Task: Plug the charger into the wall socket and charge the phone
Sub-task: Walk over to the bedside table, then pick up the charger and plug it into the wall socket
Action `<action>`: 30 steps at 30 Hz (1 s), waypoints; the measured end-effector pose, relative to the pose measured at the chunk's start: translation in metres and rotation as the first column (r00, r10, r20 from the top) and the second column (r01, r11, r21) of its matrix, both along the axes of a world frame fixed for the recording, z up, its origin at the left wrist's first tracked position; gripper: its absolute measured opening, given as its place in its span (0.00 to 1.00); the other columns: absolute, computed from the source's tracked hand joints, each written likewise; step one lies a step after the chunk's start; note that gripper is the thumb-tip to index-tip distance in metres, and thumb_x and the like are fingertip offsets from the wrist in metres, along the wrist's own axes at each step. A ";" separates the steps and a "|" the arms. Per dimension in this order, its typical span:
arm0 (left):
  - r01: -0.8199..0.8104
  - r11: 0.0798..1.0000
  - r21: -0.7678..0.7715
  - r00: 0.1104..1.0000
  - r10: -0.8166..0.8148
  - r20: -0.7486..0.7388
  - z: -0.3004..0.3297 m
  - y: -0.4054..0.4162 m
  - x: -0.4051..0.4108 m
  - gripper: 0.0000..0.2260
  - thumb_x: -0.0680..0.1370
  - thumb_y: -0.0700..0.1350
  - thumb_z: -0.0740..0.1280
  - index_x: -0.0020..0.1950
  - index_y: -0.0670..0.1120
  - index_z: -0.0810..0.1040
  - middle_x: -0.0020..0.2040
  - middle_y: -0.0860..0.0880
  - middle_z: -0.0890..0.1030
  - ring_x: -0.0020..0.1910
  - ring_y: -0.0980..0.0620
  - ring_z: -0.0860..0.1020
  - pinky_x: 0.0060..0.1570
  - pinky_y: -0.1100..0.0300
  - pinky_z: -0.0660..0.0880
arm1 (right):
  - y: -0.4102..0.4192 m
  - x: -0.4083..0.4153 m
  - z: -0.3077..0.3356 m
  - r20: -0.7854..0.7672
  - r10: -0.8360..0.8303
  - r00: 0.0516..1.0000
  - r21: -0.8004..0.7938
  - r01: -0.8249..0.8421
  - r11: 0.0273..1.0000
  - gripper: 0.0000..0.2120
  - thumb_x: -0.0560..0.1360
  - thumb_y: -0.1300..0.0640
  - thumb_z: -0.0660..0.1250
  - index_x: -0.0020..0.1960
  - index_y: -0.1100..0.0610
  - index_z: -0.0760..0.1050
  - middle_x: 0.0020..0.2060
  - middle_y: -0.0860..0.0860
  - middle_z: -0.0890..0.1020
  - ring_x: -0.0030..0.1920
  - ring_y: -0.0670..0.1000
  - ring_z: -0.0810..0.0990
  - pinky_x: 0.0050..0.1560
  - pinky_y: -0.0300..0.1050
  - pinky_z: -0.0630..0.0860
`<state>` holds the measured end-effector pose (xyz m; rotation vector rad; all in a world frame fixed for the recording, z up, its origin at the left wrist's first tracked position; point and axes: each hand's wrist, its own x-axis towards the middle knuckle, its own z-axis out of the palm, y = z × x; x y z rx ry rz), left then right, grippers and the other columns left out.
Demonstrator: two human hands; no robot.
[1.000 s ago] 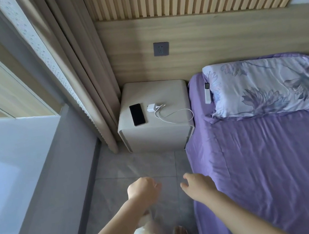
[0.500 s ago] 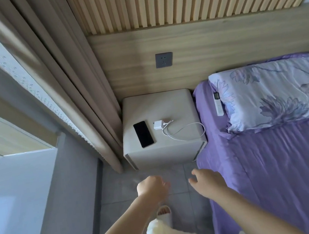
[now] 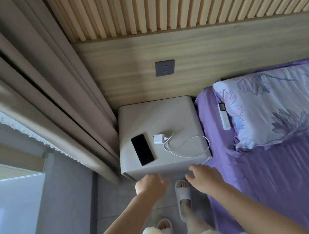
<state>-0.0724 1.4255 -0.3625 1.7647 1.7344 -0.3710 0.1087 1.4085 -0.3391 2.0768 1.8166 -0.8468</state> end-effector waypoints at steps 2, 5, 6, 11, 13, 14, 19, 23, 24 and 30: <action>-0.047 0.999 -0.020 0.999 0.047 -0.010 -0.001 0.017 0.004 0.19 0.76 0.60 0.57 0.54 0.50 0.79 0.52 0.50 0.82 0.51 0.47 0.80 0.42 0.59 0.71 | 0.024 0.002 -0.002 -0.001 0.043 0.999 0.009 -0.043 0.999 0.19 0.77 0.48 0.55 0.60 0.58 0.73 0.57 0.56 0.81 0.59 0.59 0.77 0.56 0.50 0.72; -0.101 0.993 -0.057 0.995 0.100 -0.029 -0.003 0.043 0.011 0.18 0.76 0.60 0.56 0.56 0.51 0.79 0.53 0.50 0.82 0.51 0.48 0.80 0.42 0.60 0.71 | 0.061 0.007 -0.007 0.001 0.097 0.995 0.012 -0.097 0.995 0.18 0.77 0.48 0.56 0.59 0.58 0.73 0.56 0.56 0.81 0.58 0.59 0.77 0.56 0.50 0.72; -0.124 0.990 -0.071 0.992 0.122 -0.033 -0.004 0.051 0.014 0.18 0.77 0.59 0.56 0.56 0.52 0.79 0.53 0.50 0.82 0.51 0.48 0.80 0.42 0.61 0.71 | 0.072 0.008 -0.009 -0.002 0.114 0.993 0.009 -0.114 0.993 0.18 0.77 0.48 0.56 0.58 0.58 0.73 0.55 0.56 0.82 0.57 0.59 0.78 0.56 0.50 0.71; -0.295 0.945 -0.142 0.955 0.296 -0.014 -0.010 0.091 0.032 0.18 0.76 0.60 0.55 0.52 0.53 0.79 0.49 0.51 0.83 0.46 0.50 0.81 0.46 0.58 0.77 | 0.129 0.016 -0.028 -0.026 0.176 0.984 -0.018 -0.177 0.984 0.15 0.77 0.48 0.55 0.51 0.59 0.72 0.52 0.57 0.82 0.54 0.60 0.78 0.51 0.50 0.69; -0.343 0.924 -0.168 0.937 0.349 0.007 -0.018 0.105 0.037 0.18 0.76 0.60 0.55 0.53 0.53 0.79 0.50 0.51 0.82 0.45 0.50 0.79 0.43 0.58 0.74 | 0.148 0.016 -0.038 -0.033 0.198 0.980 -0.026 -0.199 0.980 0.16 0.77 0.47 0.56 0.53 0.59 0.72 0.53 0.57 0.81 0.55 0.59 0.77 0.50 0.50 0.69; -0.372 0.909 -0.186 0.923 0.384 0.029 -0.022 0.113 0.040 0.17 0.75 0.59 0.56 0.53 0.52 0.79 0.51 0.51 0.82 0.44 0.50 0.78 0.42 0.58 0.73 | 0.156 0.017 -0.042 -0.040 0.204 0.978 -0.025 -0.205 0.978 0.16 0.77 0.47 0.56 0.53 0.59 0.72 0.53 0.57 0.81 0.56 0.59 0.77 0.50 0.50 0.69; -0.470 0.821 -0.324 0.828 0.537 0.162 -0.042 0.145 0.051 0.18 0.76 0.52 0.58 0.57 0.41 0.76 0.56 0.40 0.80 0.50 0.44 0.79 0.48 0.51 0.77 | 0.186 0.025 -0.065 -0.090 0.160 0.983 -0.044 -0.165 0.985 0.18 0.75 0.46 0.58 0.57 0.57 0.73 0.55 0.56 0.82 0.57 0.59 0.77 0.52 0.50 0.72; -0.507 0.768 -0.391 0.783 0.600 0.163 -0.070 0.164 0.049 0.18 0.77 0.50 0.58 0.63 0.44 0.73 0.56 0.43 0.81 0.51 0.46 0.80 0.41 0.55 0.74 | 0.203 0.031 -0.090 -0.082 0.110 0.990 -0.057 -0.115 0.992 0.21 0.76 0.45 0.58 0.63 0.56 0.71 0.59 0.55 0.80 0.61 0.58 0.76 0.57 0.49 0.73; -0.535 0.737 -0.413 0.750 0.640 0.168 -0.078 0.168 0.048 0.18 0.77 0.51 0.59 0.64 0.46 0.73 0.56 0.44 0.81 0.50 0.47 0.81 0.38 0.58 0.73 | 0.206 0.032 -0.097 -0.090 0.108 0.990 -0.065 -0.114 0.991 0.21 0.76 0.46 0.58 0.64 0.56 0.71 0.59 0.55 0.80 0.61 0.58 0.75 0.57 0.49 0.72; -0.585 0.669 -0.458 0.673 0.716 0.185 -0.130 0.192 0.049 0.20 0.78 0.51 0.59 0.68 0.44 0.69 0.60 0.42 0.79 0.55 0.45 0.79 0.52 0.53 0.76 | 0.216 0.025 -0.147 -0.154 0.079 0.985 -0.074 -0.091 0.993 0.19 0.77 0.52 0.60 0.68 0.53 0.69 0.62 0.55 0.78 0.63 0.57 0.74 0.58 0.49 0.72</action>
